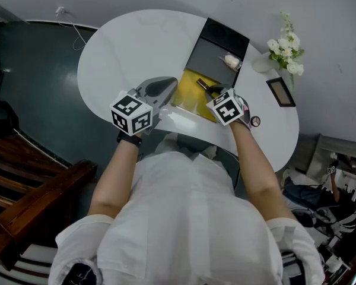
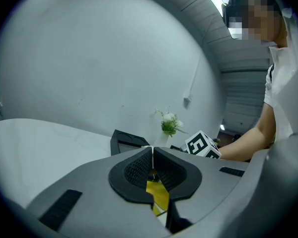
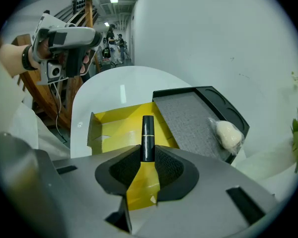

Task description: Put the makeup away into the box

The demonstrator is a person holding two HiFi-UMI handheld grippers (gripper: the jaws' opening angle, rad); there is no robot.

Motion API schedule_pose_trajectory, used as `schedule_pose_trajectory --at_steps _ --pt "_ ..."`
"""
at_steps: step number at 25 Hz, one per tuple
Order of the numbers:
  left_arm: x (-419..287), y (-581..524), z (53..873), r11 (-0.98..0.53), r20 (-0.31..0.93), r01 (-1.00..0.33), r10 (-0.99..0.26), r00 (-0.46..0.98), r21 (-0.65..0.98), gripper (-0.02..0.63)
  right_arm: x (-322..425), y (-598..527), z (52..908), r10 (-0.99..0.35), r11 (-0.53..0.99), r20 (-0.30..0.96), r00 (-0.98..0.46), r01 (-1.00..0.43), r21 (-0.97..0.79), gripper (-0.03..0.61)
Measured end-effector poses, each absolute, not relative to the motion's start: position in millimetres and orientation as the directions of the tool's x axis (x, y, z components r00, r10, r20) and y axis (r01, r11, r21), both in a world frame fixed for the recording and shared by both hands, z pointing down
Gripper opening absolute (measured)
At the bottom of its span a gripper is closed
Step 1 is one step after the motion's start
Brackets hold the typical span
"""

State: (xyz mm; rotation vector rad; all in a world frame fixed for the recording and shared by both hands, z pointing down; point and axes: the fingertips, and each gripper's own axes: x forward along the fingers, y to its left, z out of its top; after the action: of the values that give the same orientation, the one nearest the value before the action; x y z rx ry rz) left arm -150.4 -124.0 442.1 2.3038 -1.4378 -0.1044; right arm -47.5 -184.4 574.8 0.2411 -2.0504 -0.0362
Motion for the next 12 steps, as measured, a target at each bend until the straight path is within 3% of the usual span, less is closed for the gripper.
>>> schedule_pose_trajectory --at_steps 12 --pt "-165.6 -115.4 449.2 -0.35 0.183 -0.85 -0.877 0.445 0.393 0.023 -67.6 -169.8 613.4 -0.116 0.989 0.913 -0.392 0.042 0.144 0.081"
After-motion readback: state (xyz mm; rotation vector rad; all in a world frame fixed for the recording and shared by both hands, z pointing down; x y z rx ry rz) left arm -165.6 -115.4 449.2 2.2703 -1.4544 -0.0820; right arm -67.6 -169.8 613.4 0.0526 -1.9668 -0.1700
